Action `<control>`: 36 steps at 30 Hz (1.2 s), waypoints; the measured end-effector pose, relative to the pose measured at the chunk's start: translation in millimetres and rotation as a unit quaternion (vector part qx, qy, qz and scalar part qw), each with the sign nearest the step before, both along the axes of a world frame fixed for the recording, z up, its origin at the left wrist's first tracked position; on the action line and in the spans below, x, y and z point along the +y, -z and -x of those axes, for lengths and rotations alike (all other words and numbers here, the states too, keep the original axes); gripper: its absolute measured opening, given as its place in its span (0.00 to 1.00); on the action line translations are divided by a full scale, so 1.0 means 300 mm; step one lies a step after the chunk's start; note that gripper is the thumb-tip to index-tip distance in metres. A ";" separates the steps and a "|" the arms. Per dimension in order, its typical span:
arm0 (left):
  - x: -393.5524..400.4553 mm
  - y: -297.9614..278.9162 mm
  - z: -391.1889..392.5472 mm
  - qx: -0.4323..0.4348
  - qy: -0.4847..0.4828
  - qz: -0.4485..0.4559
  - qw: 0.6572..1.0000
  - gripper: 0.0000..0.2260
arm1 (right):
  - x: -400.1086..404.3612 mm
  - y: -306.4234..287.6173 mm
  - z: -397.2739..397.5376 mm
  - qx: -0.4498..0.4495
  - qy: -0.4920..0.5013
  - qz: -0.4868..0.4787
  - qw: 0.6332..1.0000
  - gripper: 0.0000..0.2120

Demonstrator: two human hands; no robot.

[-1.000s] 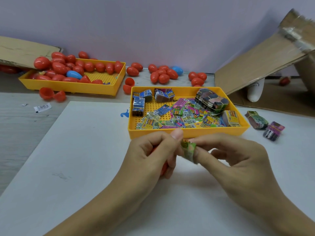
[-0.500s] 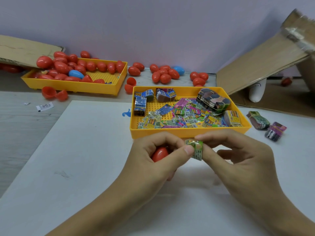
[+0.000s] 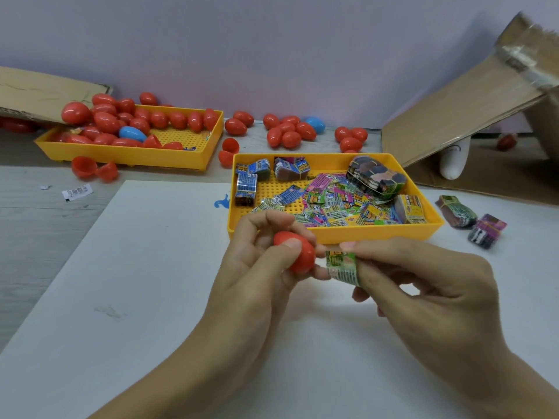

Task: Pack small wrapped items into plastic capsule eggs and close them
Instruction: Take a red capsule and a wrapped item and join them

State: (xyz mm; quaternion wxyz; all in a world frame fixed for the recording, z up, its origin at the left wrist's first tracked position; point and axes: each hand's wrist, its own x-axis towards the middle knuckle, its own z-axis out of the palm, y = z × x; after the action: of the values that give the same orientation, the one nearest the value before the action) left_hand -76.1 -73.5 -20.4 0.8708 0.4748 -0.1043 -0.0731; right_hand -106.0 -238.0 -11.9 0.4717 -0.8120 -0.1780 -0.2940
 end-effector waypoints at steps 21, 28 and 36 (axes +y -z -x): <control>0.020 -0.020 -0.003 0.045 0.042 -0.099 0.993 0.18 | -0.011 -0.002 0.001 -0.035 0.000 0.028 0.999 0.06; 0.031 -0.006 -0.014 0.055 0.077 -0.069 0.993 0.14 | -0.014 -0.003 -0.003 -0.006 -0.002 0.037 0.999 0.04; 0.029 -0.010 -0.006 0.053 0.067 -0.078 0.993 0.10 | -0.010 -0.001 -0.004 0.013 -0.004 0.037 0.999 0.07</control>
State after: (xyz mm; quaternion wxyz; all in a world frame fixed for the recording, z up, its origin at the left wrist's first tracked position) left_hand -74.4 -64.8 -17.5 0.8287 0.5283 -0.0841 -0.1643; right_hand -104.7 -240.9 -11.7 0.4447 -0.8320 -0.1855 -0.2750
